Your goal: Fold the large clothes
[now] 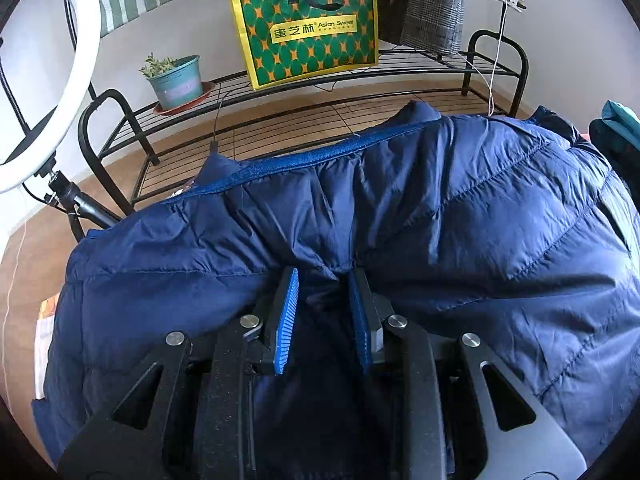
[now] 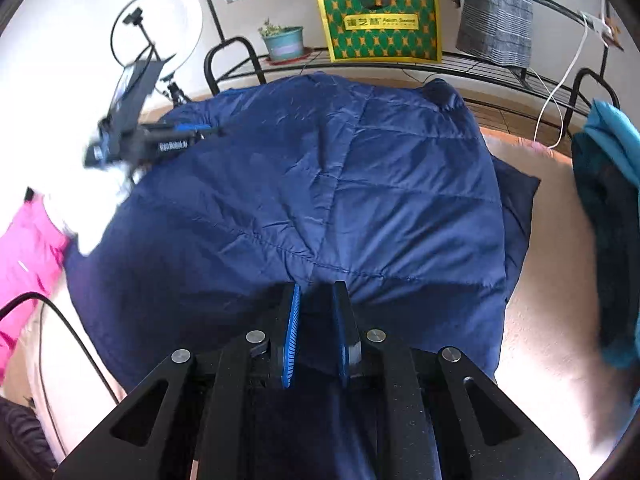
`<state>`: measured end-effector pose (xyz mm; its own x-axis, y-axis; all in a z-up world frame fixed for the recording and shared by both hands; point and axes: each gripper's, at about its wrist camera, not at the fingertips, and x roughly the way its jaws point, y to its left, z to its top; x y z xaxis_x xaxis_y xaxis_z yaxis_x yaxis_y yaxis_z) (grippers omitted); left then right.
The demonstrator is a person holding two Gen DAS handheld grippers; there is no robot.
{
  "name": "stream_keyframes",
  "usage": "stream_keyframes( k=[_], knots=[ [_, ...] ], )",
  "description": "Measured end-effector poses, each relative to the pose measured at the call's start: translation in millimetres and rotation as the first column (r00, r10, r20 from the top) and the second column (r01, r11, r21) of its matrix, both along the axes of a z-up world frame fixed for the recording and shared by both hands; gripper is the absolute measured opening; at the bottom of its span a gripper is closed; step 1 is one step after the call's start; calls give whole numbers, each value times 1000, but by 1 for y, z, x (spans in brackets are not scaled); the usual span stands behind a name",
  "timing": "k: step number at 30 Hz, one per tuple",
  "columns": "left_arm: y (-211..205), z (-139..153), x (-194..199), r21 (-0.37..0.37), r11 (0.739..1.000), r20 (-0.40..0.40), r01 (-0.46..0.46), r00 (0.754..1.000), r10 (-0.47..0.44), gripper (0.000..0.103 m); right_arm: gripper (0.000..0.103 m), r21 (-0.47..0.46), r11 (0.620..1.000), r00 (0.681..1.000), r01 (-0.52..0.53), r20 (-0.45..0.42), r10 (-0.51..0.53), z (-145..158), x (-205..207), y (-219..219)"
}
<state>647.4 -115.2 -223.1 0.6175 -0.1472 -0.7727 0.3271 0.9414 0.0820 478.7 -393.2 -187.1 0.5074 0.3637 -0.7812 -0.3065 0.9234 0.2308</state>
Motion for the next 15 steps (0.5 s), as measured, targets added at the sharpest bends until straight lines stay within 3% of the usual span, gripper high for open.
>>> stream_keyframes(
  k=[3,7,10,15],
  knots=[
    [4,15,-10,24,999,10,-25,1000,25,26,15,-7,1000,1000,19,3,-19,0,-5,2],
    [20,56,-59,-61,998,45,-17,999,20,26,17,93,988,993,121,-3,-121,25,-29,-27],
    [19,69,-111,-91,995,37,40,999,-36,26,47,161,961,973,226,1,-229,38,-54,-56],
    [4,46,-161,-89,994,7,67,998,-66,26,52,233,910,938,343,-34,-345,39,-90,-79]
  ],
)
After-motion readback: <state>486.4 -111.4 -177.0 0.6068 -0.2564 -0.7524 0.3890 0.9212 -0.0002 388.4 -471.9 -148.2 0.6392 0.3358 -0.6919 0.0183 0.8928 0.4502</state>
